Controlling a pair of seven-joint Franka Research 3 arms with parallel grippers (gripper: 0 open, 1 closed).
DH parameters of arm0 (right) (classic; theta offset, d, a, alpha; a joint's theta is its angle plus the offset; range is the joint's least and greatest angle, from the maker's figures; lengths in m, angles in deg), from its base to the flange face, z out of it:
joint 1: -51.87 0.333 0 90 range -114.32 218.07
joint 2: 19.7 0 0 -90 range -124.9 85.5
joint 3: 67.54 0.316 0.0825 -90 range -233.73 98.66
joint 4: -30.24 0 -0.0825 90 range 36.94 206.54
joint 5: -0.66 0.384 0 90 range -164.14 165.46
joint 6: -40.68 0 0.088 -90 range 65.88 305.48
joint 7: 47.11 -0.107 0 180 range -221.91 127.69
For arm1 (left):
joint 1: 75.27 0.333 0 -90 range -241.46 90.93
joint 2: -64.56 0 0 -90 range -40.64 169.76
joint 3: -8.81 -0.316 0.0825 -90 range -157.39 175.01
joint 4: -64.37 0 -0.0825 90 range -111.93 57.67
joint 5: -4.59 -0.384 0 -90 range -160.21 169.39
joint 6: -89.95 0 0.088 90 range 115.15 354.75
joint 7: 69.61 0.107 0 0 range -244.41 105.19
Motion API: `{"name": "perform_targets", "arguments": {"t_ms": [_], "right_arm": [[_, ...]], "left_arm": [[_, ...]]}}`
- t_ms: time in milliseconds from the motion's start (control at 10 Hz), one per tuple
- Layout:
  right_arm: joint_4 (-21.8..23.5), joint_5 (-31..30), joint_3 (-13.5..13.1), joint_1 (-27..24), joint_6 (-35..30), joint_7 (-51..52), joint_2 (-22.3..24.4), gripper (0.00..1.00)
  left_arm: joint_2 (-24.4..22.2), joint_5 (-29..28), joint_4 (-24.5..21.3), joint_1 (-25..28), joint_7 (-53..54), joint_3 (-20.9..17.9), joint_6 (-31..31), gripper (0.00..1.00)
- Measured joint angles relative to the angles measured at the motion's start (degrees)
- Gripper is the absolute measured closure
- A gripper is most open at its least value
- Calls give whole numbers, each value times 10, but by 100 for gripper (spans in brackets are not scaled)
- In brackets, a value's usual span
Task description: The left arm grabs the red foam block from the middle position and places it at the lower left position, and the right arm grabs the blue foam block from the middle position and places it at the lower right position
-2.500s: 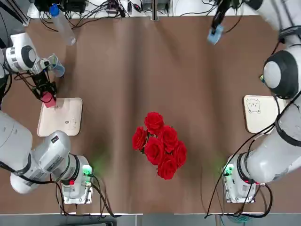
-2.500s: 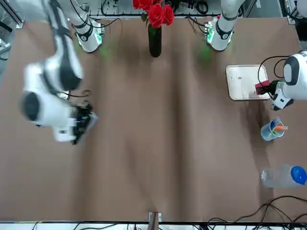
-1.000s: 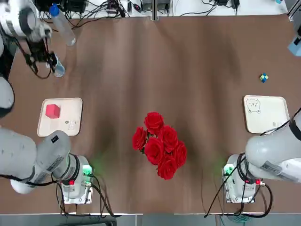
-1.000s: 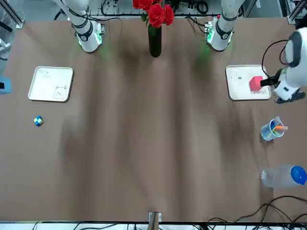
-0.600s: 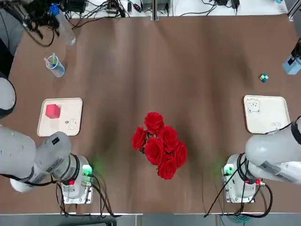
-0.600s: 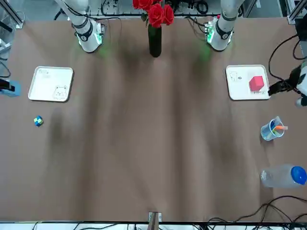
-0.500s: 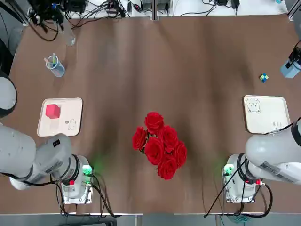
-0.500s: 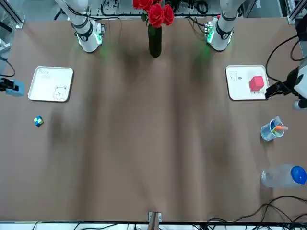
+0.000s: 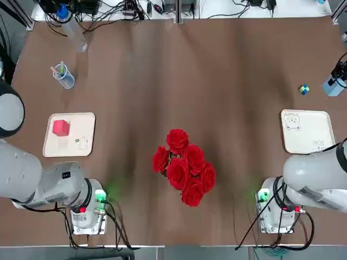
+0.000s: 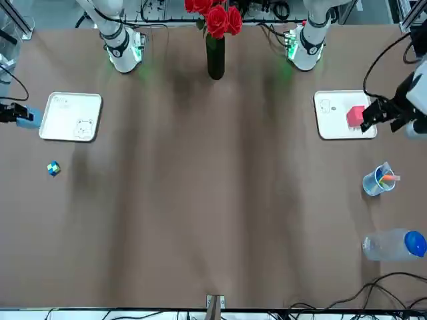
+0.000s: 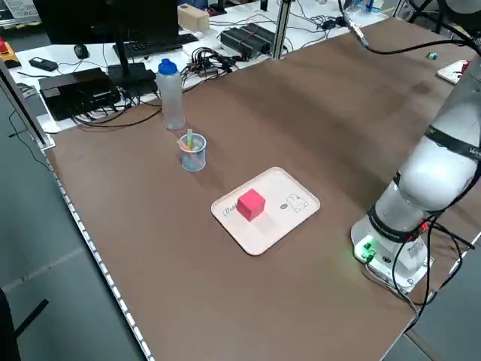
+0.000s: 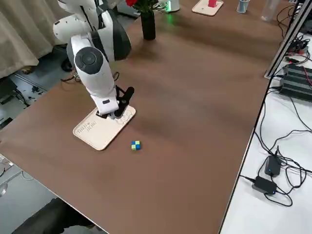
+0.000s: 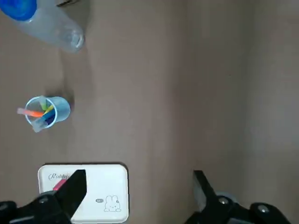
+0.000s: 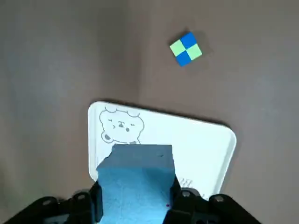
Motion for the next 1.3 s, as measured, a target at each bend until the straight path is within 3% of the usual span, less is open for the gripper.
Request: {"name": "perform_targets", "arguments": {"t_ms": [300, 600, 800, 1300], "right_arm": [[9, -2, 0, -1, 10, 0, 0, 48], [37, -3, -1, -7, 89, 0, -9, 48], [95, -3, -1, -9, 181, -1, -17, 48], [223, -5, -2, -26, 302, -1, -7, 48]], "left_arm": [[0, 0, 0, 1, 0, -4, -15, 0], [0, 0, 0, 14, 0, -9, -25, 0], [2, 0, 0, 18, 0, -8, -26, 0], [4, 0, 0, 19, 0, -7, -26, 0]]}}
